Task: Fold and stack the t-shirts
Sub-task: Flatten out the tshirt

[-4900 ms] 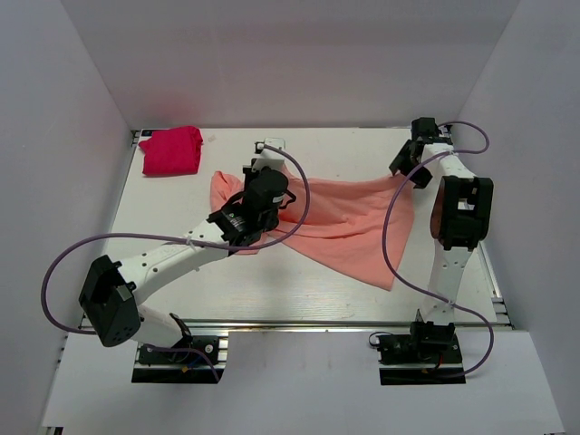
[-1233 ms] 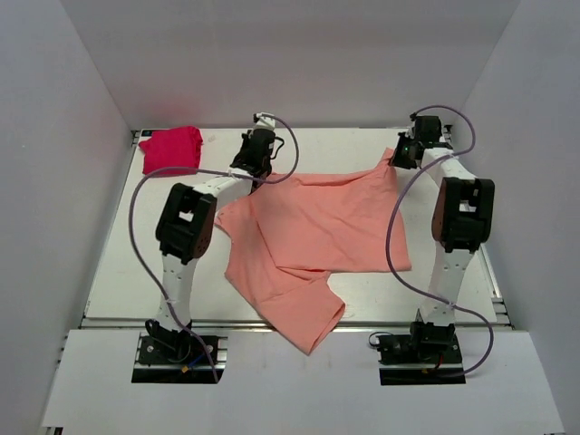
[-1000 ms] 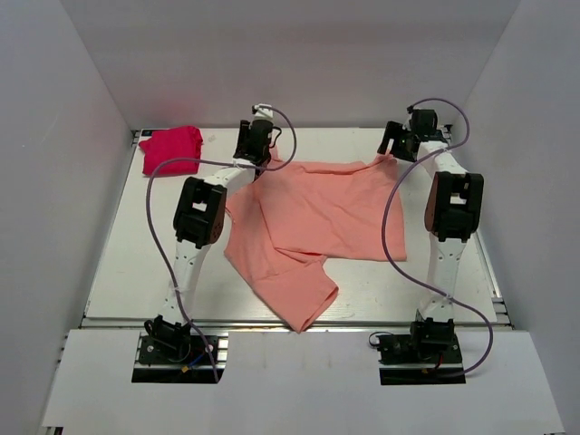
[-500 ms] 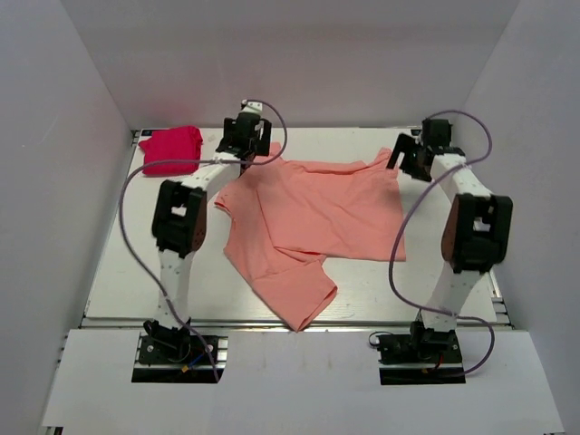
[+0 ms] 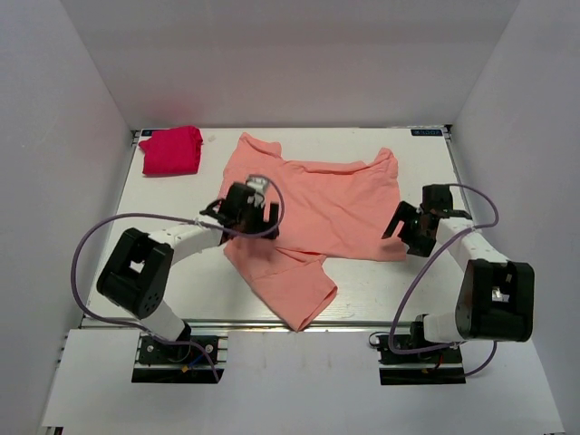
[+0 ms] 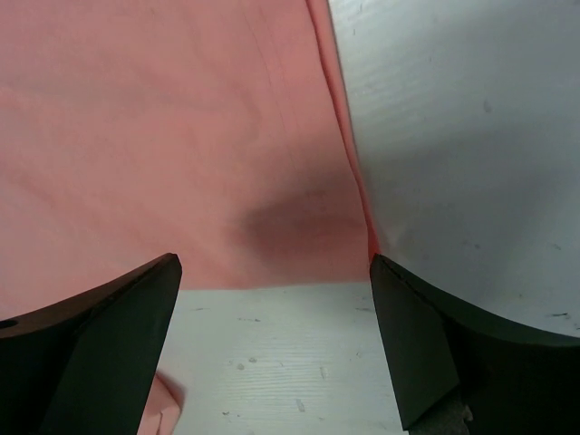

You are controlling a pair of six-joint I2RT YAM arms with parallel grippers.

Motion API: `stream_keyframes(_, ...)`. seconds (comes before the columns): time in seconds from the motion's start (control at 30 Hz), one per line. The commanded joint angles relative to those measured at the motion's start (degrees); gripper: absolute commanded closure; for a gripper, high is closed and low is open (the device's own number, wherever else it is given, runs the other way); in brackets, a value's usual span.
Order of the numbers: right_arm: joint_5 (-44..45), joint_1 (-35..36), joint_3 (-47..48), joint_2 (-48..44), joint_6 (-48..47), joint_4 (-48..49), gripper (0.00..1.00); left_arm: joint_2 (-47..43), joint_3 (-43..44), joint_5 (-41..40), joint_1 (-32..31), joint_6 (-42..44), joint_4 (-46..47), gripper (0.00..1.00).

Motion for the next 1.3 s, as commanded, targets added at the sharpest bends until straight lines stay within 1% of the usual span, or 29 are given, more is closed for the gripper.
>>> stream_keyframes(0.0,-3.3,0.0,-2.6,-3.0,1.4,3.2,0.10,-7.0,-7.0,4.0,-0.3,-3.4,0.7,0.01)
stream_keyframes(0.07,-3.2,0.0,-4.3,-4.1,1.3,4.0,0.10,-8.7,-11.0,4.0,-0.3,-4.8,2.6,0.01)
stream_keyframes(0.1,-3.3,0.1,-4.7,-4.5,1.2,4.0,0.11,-9.2,-11.9,4.0,-0.3,-4.8,2.6,0.01)
stream_keyframes(0.17,-3.2,0.0,-6.2,-4.5,1.1,5.2,0.11,-9.2,-13.4,2.4,-0.3,-5.4,3.3,0.01)
stream_keyframes(0.23,-2.1,0.1,-6.7,-3.9,0.9,5.6,0.15,-7.5,-14.0,0.3,0.3,-5.4,1.4,0.01)
stream_keyframes(0.27,-2.0,0.0,-6.7,-3.9,0.7,5.8,0.15,-5.7,-14.0,-3.7,0.3,-6.8,0.1,0.01)
stream_keyframes(0.33,-2.3,0.0,-6.7,-2.4,0.7,6.3,0.16,-3.8,-12.1,-8.6,1.0,-8.5,-2.9,0.01)
stream_keyframes(0.37,-2.9,0.0,-6.6,-2.1,0.6,6.9,0.18,-3.1,-12.1,-11.9,1.0,-10.7,-5.4,0.01)
stream_keyframes(0.4,-3.5,0.1,-6.2,-0.7,0.6,7.0,0.18,-2.6,-11.4,-16.6,1.5,-10.7,-5.9,0.01)
stream_keyframes(0.43,-4.3,0.2,-5.9,-0.1,0.5,7.2,0.20,-2.1,-10.6,-18.2,1.5,-11.2,-6.4,0.01)
stream_keyframes(0.47,-4.2,0.2,-5.4,0.7,0.0,7.0,0.20,-1.2,-10.0,-21.3,2.3,-11.3,-7.1,0.01)
stream_keyframes(0.63,-1.8,-0.1,-4.0,2.4,0.4,6.5,0.20,2.0,-4.6,-24.9,5.8,-12.1,-8.2,0.01)
stream_keyframes(0.73,-0.1,-0.1,-2.8,4.8,1.6,6.8,0.20,4.7,-0.5,-24.0,7.8,-9.9,-8.9,0.01)
stream_keyframes(0.8,-2.2,0.2,-1.6,5.7,1.5,6.9,0.24,5.2,0.7,-22.2,7.8,-7.9,-7.4,0.01)
stream_keyframes(0.83,-3.0,0.2,-1.0,5.9,1.4,7.6,0.24,5.2,2.0,-21.5,7.8,-5.8,-5.8,0.01)
stream_keyframes(0.87,-3.7,0.4,-1.0,5.7,1.0,8.1,0.26,5.2,2.7,-20.8,7.8,-5.0,-5.3,0.01)
stream_keyframes(0.93,-5.4,0.7,-0.8,4.5,-0.7,8.0,0.26,5.2,4.9,-19.0,7.8,-3.0,-5.3,0.01)
stream_keyframes(0.97,-5.3,1.0,-0.8,2.2,-1.8,7.9,0.26,4.1,5.6,-17.6,7.8,-3.0,-5.3,0.01)
stream_keyframes(1.03,-4.4,1.2,-1.0,0.7,-2.6,6.9,0.25,2.3,6.2,-16.9,6.3,-2.2,-7.1,0.01)
stream_keyframes(1.07,-4.5,2.9,-1.0,-1.2,-3.8,4.9,0.25,1.1,6.2,-15.6,6.3,-2.2,-7.9,0.01)
stream_keyframes(1.13,-5.7,4.7,-0.1,-2.4,-4.6,3.0,0.25,-3.1,5.6,-11.7,6.3,-2.2,-10.3,0.01)
stream_keyframes(1.17,-5.9,5.0,-0.1,-3.3,-5.2,1.0,0.23,-4.6,5.6,-10.8,6.3,-2.9,-11.9,0.01)
stream_keyframes(1.27,-5.0,9.0,-0.8,-4.7,-5.1,-1.2,0.23,-11.4,3.2,-6.3,5.0,-4.5,-16.6,0.01)
